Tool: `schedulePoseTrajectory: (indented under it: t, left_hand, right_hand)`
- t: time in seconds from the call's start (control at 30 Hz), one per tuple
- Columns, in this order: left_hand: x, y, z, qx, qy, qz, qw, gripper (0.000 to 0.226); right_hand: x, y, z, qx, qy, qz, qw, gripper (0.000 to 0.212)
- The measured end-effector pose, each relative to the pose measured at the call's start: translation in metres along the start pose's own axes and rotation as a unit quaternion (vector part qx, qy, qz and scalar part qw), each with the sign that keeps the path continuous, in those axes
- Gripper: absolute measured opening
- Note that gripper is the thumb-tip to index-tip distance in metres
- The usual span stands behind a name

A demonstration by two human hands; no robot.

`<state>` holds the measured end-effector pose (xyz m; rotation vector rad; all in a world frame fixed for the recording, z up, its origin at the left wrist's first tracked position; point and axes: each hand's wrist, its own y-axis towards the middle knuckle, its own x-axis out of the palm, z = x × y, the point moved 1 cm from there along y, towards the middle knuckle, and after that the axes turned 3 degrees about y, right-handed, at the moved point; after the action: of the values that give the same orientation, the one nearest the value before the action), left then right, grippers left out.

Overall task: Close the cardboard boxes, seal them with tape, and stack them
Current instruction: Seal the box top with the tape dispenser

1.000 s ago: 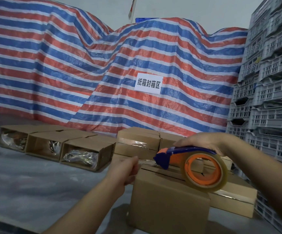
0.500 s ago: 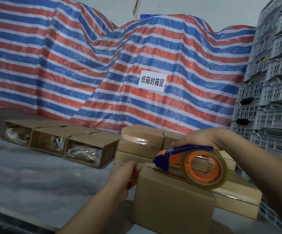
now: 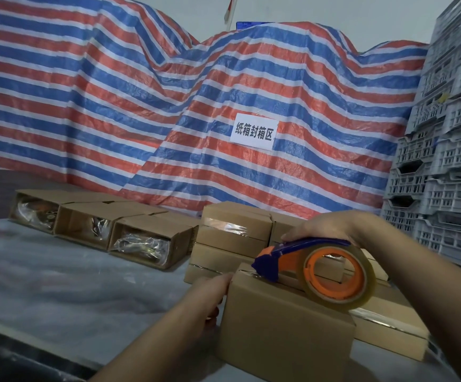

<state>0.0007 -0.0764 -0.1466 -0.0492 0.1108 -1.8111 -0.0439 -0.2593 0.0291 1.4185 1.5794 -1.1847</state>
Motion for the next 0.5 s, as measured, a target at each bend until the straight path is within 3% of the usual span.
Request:
schedulePoseTrajectory:
  t: [0.13, 0.2, 0.3, 0.43, 0.5]
  left_hand:
    - [-0.011, 0.006, -0.002, 0.012, 0.107, 0.004, 0.994, 0.043]
    - [-0.019, 0.013, -0.002, 0.074, 0.173, 0.059, 0.980, 0.039]
    - [-0.026, 0.019, 0.012, 0.166, 0.160, 0.120, 0.966, 0.037]
    - [-0.010, 0.013, 0.039, 0.181, 0.212, 0.022, 0.960, 0.041]
    - [-0.001, 0.013, 0.043, 0.154, 0.227, -0.027, 0.961, 0.035]
  right_hand:
    - [0.000, 0.000, -0.003, 0.002, -0.012, 0.008, 1.000, 0.018]
    - [0.001, -0.001, -0.003, 0.004, -0.024, 0.005, 1.000, 0.021]
    - [0.000, 0.000, -0.003, 0.009, -0.046, -0.008, 0.999, 0.037]
    - [0.002, 0.000, -0.004, -0.002, -0.025, -0.004, 1.000, 0.029]
    - [0.004, 0.003, 0.002, -0.010, 0.060, 0.020, 0.998, 0.035]
